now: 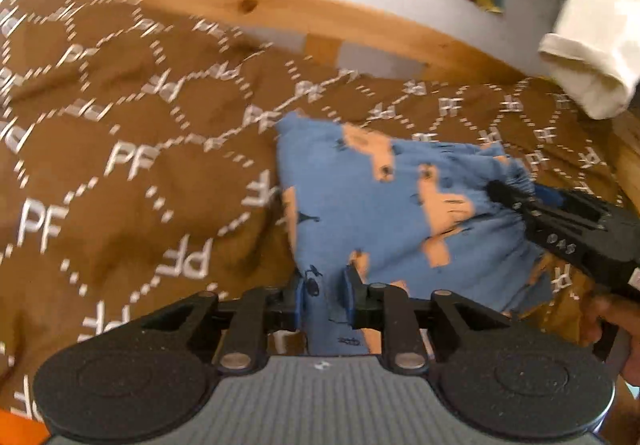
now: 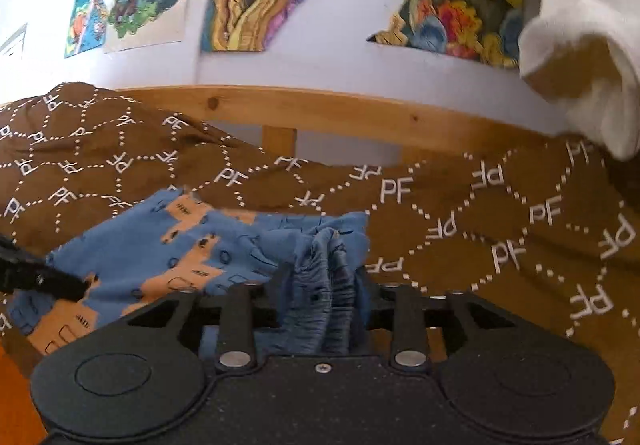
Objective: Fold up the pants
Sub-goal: 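Open the right gripper and release the folded pants on the duvet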
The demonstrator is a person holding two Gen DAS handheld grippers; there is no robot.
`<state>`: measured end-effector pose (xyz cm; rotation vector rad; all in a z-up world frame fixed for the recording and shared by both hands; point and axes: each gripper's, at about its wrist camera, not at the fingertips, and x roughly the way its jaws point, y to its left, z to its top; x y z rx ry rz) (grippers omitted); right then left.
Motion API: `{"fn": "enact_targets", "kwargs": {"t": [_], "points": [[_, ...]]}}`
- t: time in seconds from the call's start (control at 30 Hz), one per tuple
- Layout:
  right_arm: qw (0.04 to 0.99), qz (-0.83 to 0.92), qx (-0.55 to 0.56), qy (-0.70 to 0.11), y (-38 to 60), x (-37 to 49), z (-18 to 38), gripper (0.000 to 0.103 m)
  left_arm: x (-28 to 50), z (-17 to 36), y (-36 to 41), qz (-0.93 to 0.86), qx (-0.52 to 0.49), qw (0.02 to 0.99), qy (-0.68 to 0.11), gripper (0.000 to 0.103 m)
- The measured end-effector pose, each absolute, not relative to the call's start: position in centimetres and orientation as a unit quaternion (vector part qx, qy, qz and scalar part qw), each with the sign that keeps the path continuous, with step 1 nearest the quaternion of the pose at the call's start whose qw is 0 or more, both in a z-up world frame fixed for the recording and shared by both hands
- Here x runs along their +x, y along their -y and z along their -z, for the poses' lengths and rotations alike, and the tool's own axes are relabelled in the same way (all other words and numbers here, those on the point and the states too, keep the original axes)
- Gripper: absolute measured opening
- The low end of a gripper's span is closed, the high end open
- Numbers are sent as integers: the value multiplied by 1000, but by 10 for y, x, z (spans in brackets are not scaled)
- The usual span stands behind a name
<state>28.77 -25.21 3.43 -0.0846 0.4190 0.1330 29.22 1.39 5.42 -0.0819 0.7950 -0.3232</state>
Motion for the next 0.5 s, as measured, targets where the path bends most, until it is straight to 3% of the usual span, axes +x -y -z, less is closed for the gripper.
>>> {"fn": "enact_targets", "kwargs": {"t": [0.07, 0.23, 0.43, 0.5], "points": [[976, -55, -45, -207, 253, 289, -33, 62, 290, -54, -18, 144, -40, 910, -386, 44], [974, -5, -55, -218, 258, 293, -33, 99, 291, -57, -27, 120, -39, 911, -393, 59], [975, 33, -67, -208, 258, 279, -41, 102, 285, -68, -32, 83, -30, 918, -386, 93], [976, 39, -79, -199, 254, 274, -44, 102, 279, -75, -33, 78, -31, 922, -379, 97]]}}
